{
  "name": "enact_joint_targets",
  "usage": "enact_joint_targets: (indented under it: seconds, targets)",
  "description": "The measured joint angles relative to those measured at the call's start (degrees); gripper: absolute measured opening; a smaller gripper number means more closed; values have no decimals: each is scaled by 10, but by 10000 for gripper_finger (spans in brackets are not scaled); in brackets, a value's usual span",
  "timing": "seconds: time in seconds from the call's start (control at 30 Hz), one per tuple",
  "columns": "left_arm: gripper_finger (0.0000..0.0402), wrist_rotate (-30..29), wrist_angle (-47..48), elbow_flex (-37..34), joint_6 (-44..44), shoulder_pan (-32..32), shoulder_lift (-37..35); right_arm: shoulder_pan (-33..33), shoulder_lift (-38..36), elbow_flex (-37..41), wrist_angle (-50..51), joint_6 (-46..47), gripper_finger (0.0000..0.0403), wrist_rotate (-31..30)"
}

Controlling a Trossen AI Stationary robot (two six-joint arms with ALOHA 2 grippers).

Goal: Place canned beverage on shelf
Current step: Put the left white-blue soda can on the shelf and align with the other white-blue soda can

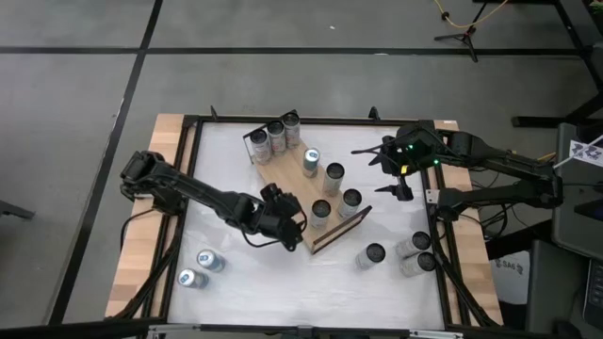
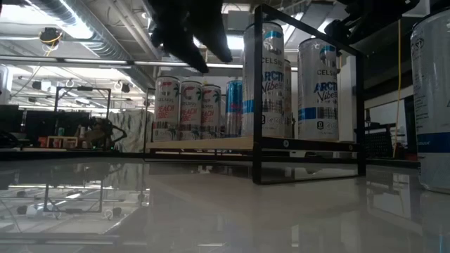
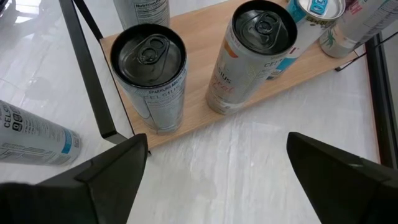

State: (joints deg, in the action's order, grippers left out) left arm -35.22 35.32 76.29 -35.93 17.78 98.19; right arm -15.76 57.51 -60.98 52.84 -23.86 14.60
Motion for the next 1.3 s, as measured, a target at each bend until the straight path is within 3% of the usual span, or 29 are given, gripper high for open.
enact_joint_targets:
  seconds: [0.3,1.3]
  targets:
    - [349,20,-82,-38,5,-30,0,0,0,0,0,0,379,0]
    - [325,30,-202,-40,20,-67,45,0,0,0,-2,0,379,0]
